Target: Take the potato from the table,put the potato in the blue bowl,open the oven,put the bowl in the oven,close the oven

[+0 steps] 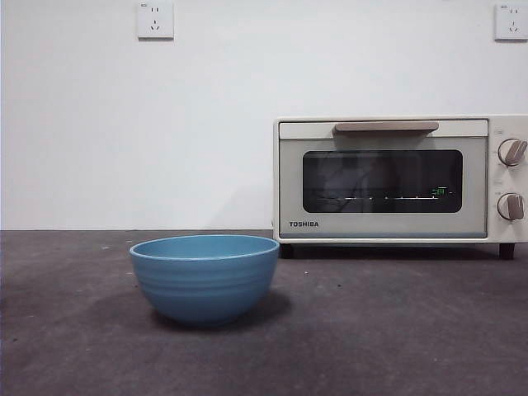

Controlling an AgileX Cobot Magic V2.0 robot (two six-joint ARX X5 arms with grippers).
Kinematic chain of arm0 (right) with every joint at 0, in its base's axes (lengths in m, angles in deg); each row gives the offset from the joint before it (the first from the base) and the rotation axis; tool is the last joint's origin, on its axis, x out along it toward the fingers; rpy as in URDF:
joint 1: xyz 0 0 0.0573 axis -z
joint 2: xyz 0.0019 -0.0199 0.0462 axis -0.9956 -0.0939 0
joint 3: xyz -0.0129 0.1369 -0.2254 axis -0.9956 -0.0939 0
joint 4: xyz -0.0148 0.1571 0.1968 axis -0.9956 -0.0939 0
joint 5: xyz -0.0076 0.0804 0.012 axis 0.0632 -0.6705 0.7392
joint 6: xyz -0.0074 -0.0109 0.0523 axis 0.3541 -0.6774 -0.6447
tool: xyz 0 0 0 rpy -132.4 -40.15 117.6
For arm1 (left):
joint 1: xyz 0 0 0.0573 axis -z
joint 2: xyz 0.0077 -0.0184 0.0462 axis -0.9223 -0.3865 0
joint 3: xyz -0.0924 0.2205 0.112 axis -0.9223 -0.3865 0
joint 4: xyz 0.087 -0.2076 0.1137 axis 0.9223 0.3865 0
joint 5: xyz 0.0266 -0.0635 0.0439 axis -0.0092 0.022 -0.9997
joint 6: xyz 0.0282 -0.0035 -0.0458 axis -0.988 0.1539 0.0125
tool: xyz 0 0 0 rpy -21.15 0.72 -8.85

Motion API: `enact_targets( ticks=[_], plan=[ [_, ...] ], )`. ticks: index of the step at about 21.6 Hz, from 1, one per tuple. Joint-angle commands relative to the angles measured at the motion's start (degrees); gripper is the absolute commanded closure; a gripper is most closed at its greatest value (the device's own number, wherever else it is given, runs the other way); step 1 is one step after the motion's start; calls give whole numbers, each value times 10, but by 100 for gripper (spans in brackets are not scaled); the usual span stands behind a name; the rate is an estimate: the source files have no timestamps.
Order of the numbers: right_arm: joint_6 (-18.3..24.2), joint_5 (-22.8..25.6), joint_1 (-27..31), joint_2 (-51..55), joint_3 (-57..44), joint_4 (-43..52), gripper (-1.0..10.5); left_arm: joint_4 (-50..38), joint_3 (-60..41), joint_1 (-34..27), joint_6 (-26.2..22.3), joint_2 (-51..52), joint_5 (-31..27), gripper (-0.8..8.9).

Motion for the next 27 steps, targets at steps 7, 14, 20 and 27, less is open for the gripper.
enact_targets(
  ticks=[7, 14, 20, 27],
  plan=[
    [45, 86, -227, -176, 87, 25, 953, 80, 1, 36, -67, 2, 1, 819],
    [191, 141, -333, -403, 321, -75, 944, 126, 19, 36, -74, 8, 18, 819],
    [298, 168, -369, -563, 521, -109, 864, 127, 119, 36, -97, 9, -18, 819],
    [414, 183, -413, -643, 555, 12, 360, 127, 153, 46, -116, 10, -50, 818]
  ],
)
